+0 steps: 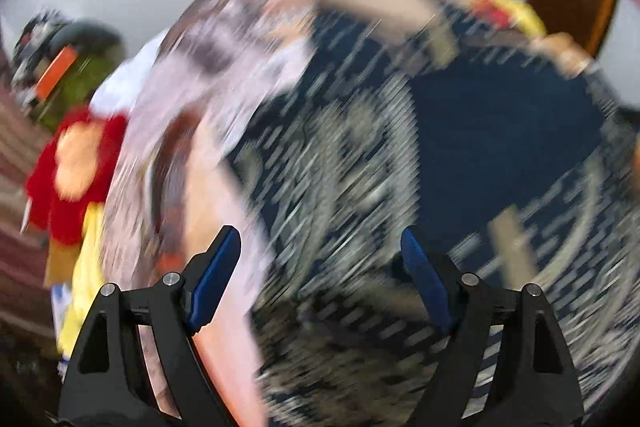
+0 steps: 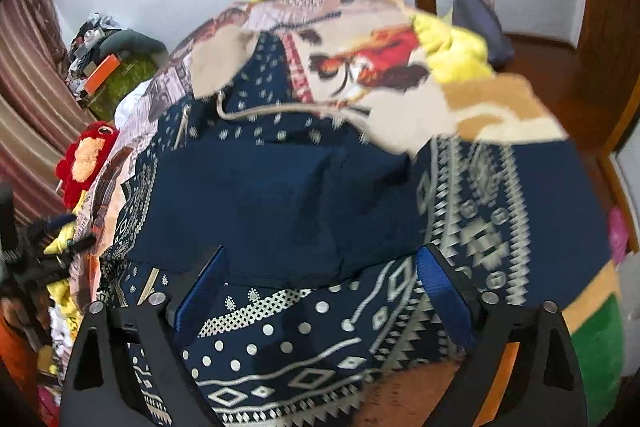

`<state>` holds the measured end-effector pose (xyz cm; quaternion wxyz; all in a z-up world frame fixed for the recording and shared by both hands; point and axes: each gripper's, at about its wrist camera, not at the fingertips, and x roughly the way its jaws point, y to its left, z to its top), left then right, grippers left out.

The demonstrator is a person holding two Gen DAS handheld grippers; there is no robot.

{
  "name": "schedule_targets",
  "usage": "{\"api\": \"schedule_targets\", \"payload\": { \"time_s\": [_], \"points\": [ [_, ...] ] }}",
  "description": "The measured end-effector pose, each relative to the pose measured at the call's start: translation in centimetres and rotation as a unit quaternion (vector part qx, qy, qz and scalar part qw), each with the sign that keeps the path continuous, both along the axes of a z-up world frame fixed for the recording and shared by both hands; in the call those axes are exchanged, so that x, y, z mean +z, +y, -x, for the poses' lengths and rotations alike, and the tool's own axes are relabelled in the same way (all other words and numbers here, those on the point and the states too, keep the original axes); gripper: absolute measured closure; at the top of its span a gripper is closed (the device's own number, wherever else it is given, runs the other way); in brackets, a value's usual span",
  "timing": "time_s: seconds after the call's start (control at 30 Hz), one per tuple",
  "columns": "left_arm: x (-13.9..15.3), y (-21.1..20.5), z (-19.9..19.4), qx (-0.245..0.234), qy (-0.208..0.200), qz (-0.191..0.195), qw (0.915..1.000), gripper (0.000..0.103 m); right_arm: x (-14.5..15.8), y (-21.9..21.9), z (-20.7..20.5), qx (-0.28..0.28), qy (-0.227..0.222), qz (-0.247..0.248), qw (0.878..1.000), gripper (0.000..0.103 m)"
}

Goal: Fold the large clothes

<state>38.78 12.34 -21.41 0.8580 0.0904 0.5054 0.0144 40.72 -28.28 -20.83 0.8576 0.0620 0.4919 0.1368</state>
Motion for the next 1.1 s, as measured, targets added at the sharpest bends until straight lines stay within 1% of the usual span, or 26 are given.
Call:
{"api": "schedule_targets", "payload": {
  "time_s": [0.07,0.13,0.17,0.2,0.27,0.3,0.4,0.43,0.47,0.53,0.63,0.77,0.9,1.0,1.1],
  "points": [
    [-2.1,1.5,0.7,0.017,0.02,-0.004,0.9997,0.021,-1.2,0.0,-0.6,-0.01,0.018,0.0,1.0,0.014],
    [-4.9,3.1,1.6,0.038,0.045,0.004,0.9983,0.021,-2.7,-0.2,-1.1,-0.027,0.037,0.006,0.999,0.022],
    [-6.0,3.6,1.7,0.045,0.052,0.006,0.9976,0.021,-3.3,-0.3,-1.4,-0.034,0.047,0.005,0.998,0.024],
    [-6.6,4.0,1.9,0.05,0.056,0.005,0.9971,0.021,-3.8,-0.6,-1.6,-0.041,0.053,0.006,0.998,0.027],
    [-8.2,4.7,1.9,0.068,0.052,-0.01,0.9962,0.021,-4.2,-0.8,-1.8,-0.049,0.051,0.003,0.998,0.028],
    [-8.2,4.7,1.8,0.07,0.05,-0.009,0.9962,0.021,-4.1,-0.7,-2.0,-0.051,0.046,0.009,0.998,0.032],
    [-8.0,5.4,0.9,0.099,0.024,0.013,0.9947,0.021,-4.1,-0.8,-2.6,-0.065,0.039,0.029,0.997,0.049],
    [-8.0,5.5,0.5,0.106,0.019,0.013,0.9941,0.021,-4.1,-0.9,-2.8,-0.069,0.038,0.032,0.996,0.056],
    [-8.0,5.8,0.2,0.111,0.016,0.012,0.9936,0.021,-4.0,-0.9,-3.0,-0.072,0.037,0.035,0.996,0.058],
    [-7.8,6.1,-0.6,0.135,0.008,-0.003,0.9908,0.021,-3.7,-0.8,-3.0,-0.065,0.031,0.036,0.997,0.071],
    [-7.5,7.0,-0.5,0.151,-0.002,-0.007,0.9885,0.021,-2.5,-0.1,-2.1,-0.051,0.008,0.047,0.998,0.082],
    [-6.2,7.5,0.9,0.173,-0.024,0.004,0.9846,0.021,-0.4,0.7,-0.3,-0.029,-0.023,0.057,0.998,0.083],
    [-6.1,8.4,1.0,0.184,-0.021,0.025,0.9823,0.021,0.9,0.9,1.3,-0.014,-0.034,0.052,0.998,0.083],
    [-7.1,8.6,0.9,0.188,-0.006,0.033,0.9817,0.021,0.1,1.3,1.6,-0.005,-0.033,0.083,0.996,0.083],
    [-8.2,8.1,0.6,0.19,0.007,0.032,0.9813,0.021,-1.7,1.6,1.7,0.001,-0.019,0.134,0.991,0.083]
  ]
}}
